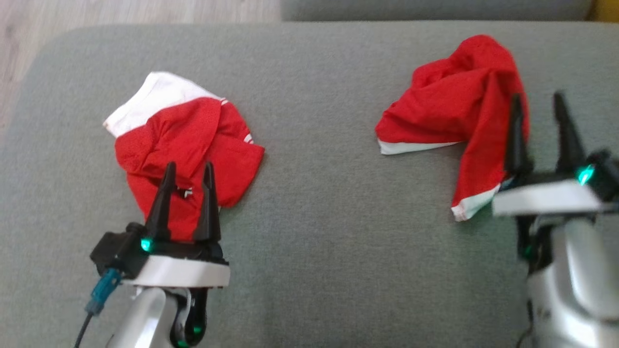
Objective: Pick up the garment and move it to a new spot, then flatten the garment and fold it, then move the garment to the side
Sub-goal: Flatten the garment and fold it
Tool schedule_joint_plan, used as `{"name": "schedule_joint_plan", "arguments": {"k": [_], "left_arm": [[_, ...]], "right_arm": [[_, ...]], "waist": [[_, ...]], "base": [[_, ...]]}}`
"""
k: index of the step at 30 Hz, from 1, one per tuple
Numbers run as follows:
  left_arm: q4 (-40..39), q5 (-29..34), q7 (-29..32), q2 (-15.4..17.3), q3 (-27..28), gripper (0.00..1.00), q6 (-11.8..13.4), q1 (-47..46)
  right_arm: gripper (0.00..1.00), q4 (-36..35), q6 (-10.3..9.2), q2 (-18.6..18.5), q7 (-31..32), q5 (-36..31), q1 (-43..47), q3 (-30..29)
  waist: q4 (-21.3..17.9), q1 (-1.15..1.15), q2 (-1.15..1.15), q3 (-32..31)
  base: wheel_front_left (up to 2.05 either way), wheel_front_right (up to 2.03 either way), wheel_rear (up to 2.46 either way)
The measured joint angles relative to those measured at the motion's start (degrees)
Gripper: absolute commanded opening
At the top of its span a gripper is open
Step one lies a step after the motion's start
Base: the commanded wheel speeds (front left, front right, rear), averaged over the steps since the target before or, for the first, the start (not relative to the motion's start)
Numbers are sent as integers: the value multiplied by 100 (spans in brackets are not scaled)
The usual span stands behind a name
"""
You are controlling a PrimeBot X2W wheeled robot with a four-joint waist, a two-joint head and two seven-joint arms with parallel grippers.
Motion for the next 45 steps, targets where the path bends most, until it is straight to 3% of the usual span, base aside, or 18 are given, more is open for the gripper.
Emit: {"name": "schedule_joint_plan", "arguments": {"k": [10, 19, 25, 31, 32, 33, 45], "left_arm": [[131, 63, 0, -247, 165, 100, -286, -303], [259, 168, 0, -415, 285, 100, -480, -452], [282, 196, 0, -512, 385, 100, -537, -524], [238, 319, 0, -583, 514, 100, -586, -546], [226, 321, 0, -595, 527, 100, -605, -553], [223, 326, 0, -606, 541, 100, -627, -562], [227, 446, 0, -671, 803, 100, -679, -590]], "right_arm": [[100, 1805, 0, -5, 676, -1266, -1949, -1506], [100, 3107, 0, -14, 1415, -2460, -2938, -3268], [100, 3817, 0, -16, 1558, -2937, -3109, -3898], [100, 4384, 0, -52, 1610, -3142, -3435, -4110], [43, 4463, 0, -65, 1619, -3155, -3510, -4111], [0, 4508, 0, -70, 1626, -3175, -3567, -4117], [0, 4001, 0, -225, 760, -3283, -3637, -4482]], "waist": [[395, 0, 0, 422], [660, 0, 0, 754], [735, 0, 0, 870], [700, 0, 0, 952], [689, 0, 0, 964], [677, 0, 0, 973], [481, -1, 0, 656]], "base": [[0, 0, 0], [0, 0, 0], [0, 0, 0], [0, 0, 0], [0, 0, 0], [0, 0, 0], [0, 0, 0]]}}
